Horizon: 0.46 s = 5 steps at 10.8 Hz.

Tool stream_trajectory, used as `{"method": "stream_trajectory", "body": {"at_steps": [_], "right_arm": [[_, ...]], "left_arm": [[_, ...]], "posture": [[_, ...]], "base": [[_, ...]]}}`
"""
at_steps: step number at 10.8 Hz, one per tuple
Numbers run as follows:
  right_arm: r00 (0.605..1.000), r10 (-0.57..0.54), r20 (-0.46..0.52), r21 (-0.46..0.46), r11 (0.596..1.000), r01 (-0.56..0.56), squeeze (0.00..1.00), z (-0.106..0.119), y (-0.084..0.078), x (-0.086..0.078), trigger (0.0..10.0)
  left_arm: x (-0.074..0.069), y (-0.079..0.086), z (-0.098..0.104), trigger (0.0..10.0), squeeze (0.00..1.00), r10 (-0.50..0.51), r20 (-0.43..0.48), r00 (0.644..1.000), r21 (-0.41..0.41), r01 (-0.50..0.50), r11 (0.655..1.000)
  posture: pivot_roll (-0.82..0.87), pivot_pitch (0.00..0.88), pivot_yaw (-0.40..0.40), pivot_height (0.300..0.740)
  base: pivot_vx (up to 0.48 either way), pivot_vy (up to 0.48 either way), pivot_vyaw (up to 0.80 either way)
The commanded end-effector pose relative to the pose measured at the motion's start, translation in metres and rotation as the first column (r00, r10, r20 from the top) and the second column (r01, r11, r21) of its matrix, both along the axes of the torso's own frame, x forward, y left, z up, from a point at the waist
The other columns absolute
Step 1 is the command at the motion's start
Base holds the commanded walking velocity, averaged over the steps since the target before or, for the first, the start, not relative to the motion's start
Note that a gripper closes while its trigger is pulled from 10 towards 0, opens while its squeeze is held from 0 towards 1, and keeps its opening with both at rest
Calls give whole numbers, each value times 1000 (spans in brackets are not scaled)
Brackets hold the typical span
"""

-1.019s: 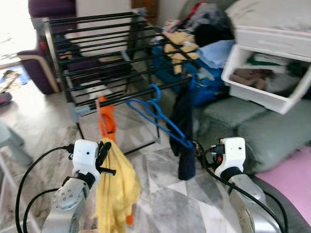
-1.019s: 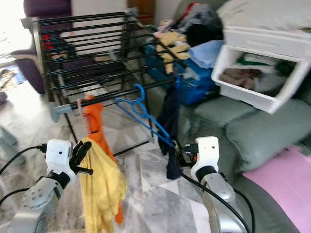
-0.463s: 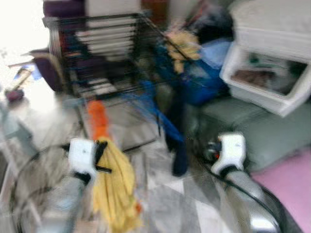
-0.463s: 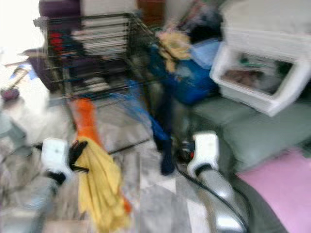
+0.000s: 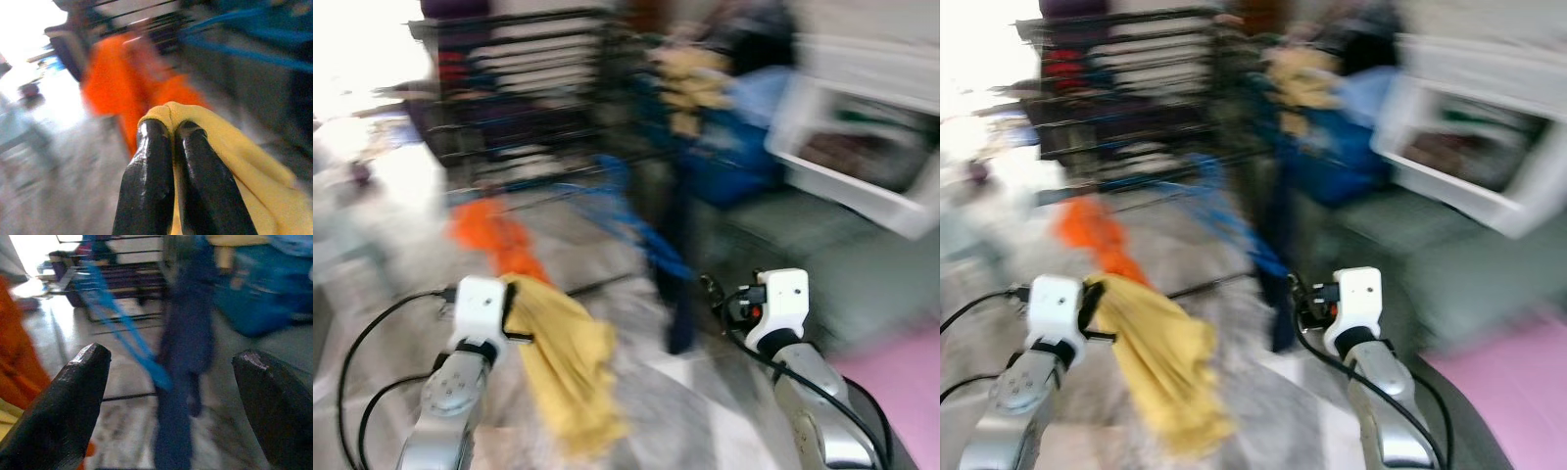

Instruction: Hang hanger

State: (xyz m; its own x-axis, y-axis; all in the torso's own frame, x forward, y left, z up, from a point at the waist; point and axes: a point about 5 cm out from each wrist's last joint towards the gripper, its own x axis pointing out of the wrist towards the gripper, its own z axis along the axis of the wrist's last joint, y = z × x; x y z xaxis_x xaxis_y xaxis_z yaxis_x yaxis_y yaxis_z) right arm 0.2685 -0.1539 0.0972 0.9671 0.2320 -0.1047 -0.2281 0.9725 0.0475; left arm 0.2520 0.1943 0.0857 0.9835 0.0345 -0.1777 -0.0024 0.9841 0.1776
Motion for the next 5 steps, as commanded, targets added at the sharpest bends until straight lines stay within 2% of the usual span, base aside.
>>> {"method": "stream_trajectory", "body": {"at_steps": [1, 5], "right_arm": [[1000, 20, 14, 13, 1000, -20, 0, 4, 3, 2, 10000], [999, 37, 27, 8, 999, -37, 0, 6, 3, 4, 10000]], "left_arm": [[3, 4, 7, 10000, 0, 20, 37, 999, 18, -20, 1000], [1, 10, 9, 10000, 0, 68, 58, 996, 32, -70, 997]], "posture": [[-94, 0, 35, 740], [-99, 0, 35, 740]], "base": [[0, 0, 800], [0, 0, 800]]}}
